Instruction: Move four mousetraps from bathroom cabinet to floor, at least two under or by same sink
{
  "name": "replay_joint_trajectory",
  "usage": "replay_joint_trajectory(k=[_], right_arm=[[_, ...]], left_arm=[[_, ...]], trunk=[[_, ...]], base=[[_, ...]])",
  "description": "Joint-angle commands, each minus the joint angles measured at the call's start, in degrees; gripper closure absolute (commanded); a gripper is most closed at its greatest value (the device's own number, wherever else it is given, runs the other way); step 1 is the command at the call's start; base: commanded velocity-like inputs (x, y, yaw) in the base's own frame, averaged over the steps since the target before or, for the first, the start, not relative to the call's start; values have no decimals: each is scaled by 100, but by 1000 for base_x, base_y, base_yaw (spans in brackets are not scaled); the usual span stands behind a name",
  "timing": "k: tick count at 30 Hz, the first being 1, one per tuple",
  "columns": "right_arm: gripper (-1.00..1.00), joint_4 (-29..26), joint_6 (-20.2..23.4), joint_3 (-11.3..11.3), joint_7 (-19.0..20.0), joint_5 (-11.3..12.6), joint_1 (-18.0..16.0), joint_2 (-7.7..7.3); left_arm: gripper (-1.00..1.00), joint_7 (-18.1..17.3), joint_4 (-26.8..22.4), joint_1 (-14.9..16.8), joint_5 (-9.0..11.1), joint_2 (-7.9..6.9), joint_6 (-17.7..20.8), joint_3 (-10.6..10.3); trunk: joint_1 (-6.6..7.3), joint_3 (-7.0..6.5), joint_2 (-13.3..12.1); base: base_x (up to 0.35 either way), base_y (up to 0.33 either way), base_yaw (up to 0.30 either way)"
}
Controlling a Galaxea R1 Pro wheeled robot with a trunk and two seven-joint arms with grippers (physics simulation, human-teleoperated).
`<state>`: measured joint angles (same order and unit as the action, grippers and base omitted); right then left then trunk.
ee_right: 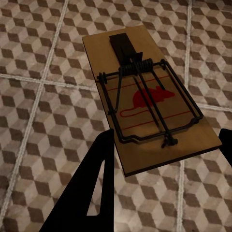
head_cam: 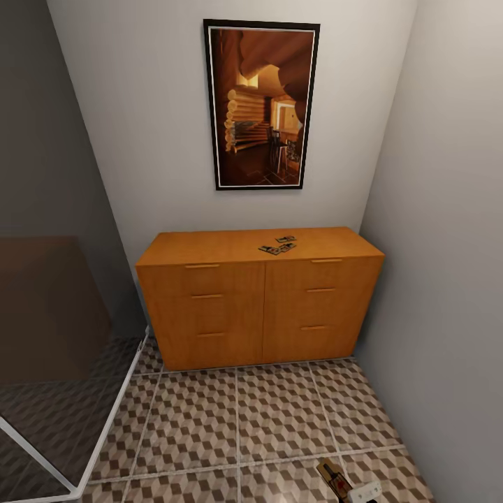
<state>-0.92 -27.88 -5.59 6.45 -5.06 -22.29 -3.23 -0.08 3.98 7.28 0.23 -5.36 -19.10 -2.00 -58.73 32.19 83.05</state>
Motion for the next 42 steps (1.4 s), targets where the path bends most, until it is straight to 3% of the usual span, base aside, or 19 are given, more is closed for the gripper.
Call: replay_joint_trajectory(k=[1, 35, 37, 39, 42], right_arm=[[100, 4, -16, -38, -4, 5, -4, -2], [100, 4, -16, -38, -4, 5, -4, -2], [100, 4, -16, -38, -4, 5, -4, -2], [100, 4, -16, -38, -4, 5, -4, -2], [100, 4, -16, -38, -4, 5, -4, -2]], left_arm=[[-100, -1, 24, 10, 3, 0, -41, -20], [-100, -10, 24, 10, -1, 3, -41, -20], [-100, -13, 23, 10, -3, 44, -41, -18], [-100, -17, 23, 10, 0, 175, -41, -16], [-100, -19, 25, 10, 2, 217, -38, -18]], trunk=[[0, 5, 3], [0, 5, 3], [0, 5, 3], [0, 5, 3], [0, 5, 3]], base=[[0, 0, 0], [0, 0, 0], [0, 0, 0], [0, 0, 0], [0, 0, 0]])
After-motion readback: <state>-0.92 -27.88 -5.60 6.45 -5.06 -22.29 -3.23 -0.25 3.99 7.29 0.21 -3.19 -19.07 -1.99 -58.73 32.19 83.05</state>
